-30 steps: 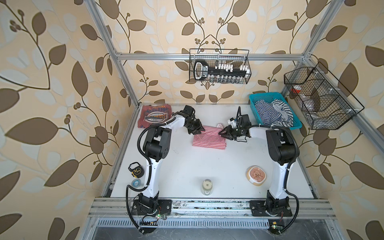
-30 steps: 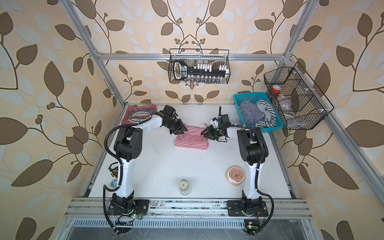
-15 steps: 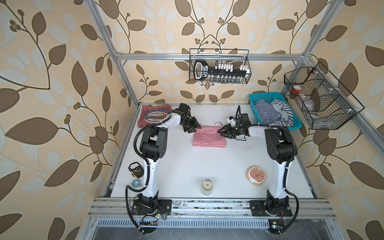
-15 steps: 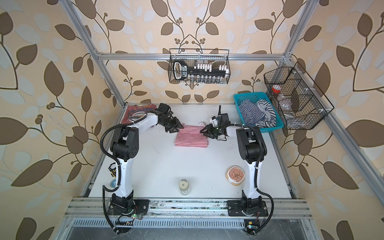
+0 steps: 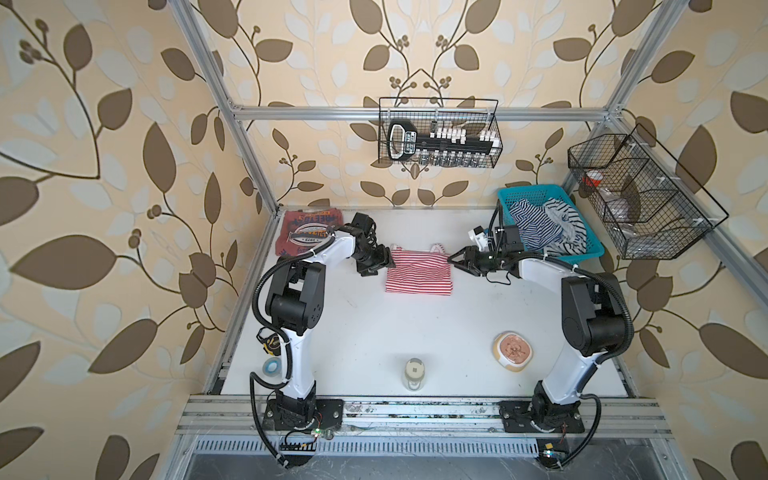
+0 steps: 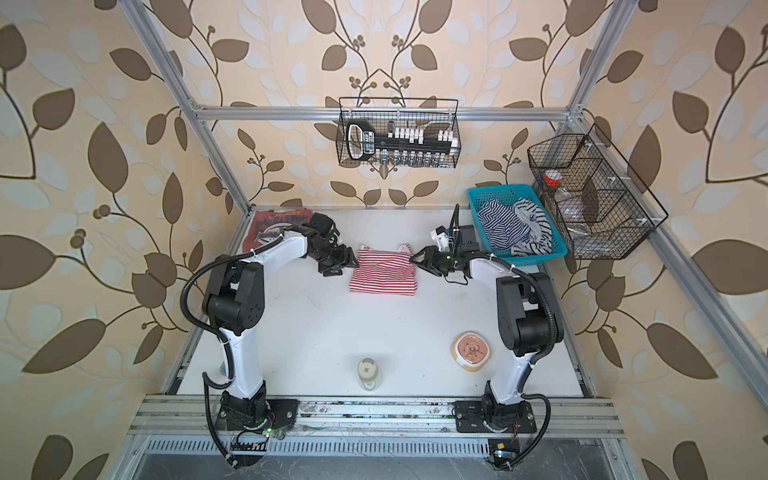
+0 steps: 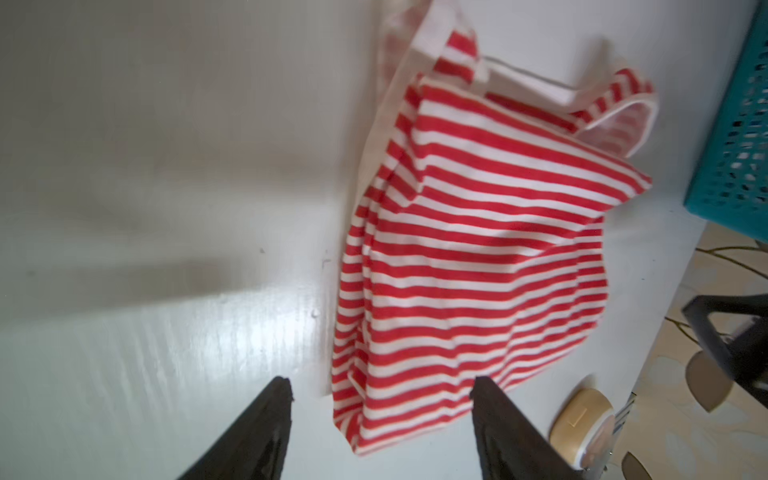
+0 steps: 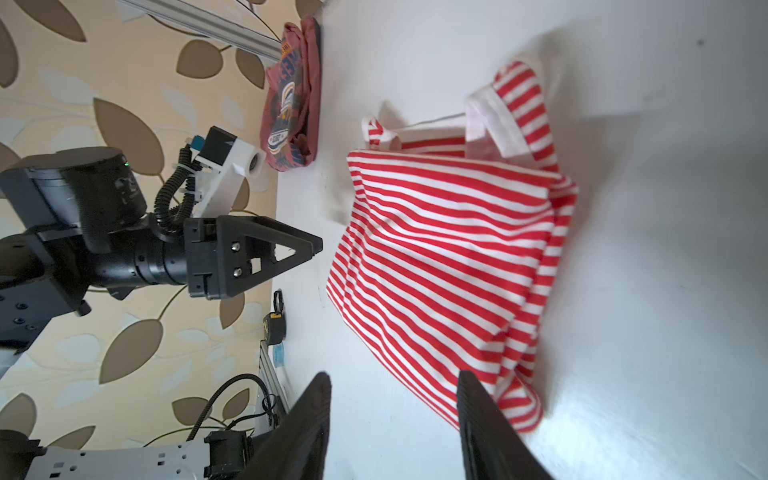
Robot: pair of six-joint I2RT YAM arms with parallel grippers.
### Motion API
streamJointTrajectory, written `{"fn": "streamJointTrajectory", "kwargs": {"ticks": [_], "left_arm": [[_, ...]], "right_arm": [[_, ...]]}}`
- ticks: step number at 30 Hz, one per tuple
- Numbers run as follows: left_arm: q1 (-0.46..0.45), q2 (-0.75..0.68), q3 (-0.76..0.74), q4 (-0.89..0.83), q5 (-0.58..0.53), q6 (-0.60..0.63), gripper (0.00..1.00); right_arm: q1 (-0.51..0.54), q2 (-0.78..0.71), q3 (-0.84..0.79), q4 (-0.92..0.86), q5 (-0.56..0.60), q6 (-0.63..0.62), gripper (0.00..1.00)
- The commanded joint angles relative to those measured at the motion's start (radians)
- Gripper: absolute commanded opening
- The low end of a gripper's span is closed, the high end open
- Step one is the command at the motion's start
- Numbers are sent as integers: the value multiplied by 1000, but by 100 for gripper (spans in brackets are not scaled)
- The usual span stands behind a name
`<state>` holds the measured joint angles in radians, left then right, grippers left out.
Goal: Fold and stack the tank tops
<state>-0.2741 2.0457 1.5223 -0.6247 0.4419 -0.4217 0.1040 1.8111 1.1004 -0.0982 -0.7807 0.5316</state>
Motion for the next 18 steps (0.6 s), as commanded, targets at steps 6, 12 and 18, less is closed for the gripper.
{"fn": "streamJointTrajectory", "kwargs": {"ticks": [6,12,18], "left_arm": [[-10,77,-15,138,79,-50,74],[-44,155,-16,181,113,-88,76],[-75,207,-23,150,72,-104,71]], "right_arm": [[-17,76,-31,-37,52,-60,52],[-9,160,-23,5,54,-40,53],[12,221,7,21,54,-24,53]]}}
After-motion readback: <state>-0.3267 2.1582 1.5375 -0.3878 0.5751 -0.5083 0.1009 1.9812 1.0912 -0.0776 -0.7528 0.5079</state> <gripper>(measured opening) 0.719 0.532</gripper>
